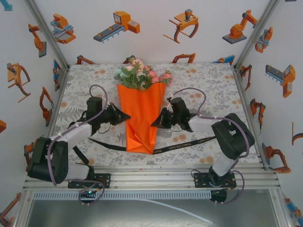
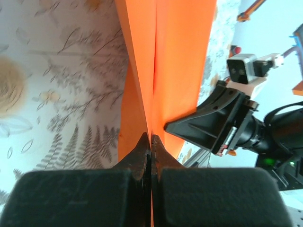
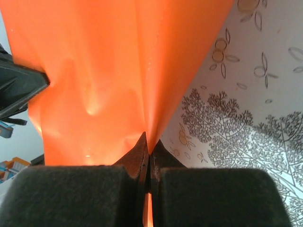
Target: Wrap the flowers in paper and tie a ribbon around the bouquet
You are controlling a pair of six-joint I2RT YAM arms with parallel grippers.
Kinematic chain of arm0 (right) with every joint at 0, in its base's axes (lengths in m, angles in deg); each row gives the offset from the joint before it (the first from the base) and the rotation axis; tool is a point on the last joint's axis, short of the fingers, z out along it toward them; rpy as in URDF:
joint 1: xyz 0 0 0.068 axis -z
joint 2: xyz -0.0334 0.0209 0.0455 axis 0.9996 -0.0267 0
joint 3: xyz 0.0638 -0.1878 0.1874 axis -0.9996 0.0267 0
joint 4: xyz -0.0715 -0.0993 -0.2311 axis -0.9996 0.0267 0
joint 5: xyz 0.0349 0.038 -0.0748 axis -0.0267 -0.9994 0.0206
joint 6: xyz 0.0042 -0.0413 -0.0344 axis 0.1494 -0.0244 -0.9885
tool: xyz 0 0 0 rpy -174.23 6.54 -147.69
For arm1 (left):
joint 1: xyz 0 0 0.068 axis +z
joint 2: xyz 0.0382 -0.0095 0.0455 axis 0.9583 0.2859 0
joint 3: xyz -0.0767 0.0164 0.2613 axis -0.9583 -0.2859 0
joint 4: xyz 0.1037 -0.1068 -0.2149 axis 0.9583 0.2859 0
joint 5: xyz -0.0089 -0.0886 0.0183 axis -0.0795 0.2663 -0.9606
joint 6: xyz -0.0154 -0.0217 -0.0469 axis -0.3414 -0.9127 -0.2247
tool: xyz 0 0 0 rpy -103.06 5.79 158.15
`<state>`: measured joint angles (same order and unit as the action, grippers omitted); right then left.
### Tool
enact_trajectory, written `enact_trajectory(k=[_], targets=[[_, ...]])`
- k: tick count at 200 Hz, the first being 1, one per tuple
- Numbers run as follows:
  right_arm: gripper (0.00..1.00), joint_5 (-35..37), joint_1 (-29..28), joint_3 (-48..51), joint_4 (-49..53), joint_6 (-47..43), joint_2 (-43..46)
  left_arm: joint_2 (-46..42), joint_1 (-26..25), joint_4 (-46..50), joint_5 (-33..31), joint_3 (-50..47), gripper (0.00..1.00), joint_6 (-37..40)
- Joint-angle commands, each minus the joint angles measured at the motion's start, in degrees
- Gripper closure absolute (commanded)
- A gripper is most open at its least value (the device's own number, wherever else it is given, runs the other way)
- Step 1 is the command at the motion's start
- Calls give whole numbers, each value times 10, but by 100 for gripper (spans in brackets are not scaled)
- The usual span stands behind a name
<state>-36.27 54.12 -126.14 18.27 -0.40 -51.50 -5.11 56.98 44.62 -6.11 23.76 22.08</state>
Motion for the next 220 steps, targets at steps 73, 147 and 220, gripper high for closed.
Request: enact_trajectory(k=[73, 147, 220], targets=[[62, 59, -7, 16, 57, -21, 2, 84, -9, -1, -83, -25, 65, 43], [30, 175, 10, 1, 211, -74, 142, -45, -5, 152, -208, -10, 33, 83], [30, 268, 241, -2, 380, -79, 277, -149, 73, 328, -372, 36, 31, 60]])
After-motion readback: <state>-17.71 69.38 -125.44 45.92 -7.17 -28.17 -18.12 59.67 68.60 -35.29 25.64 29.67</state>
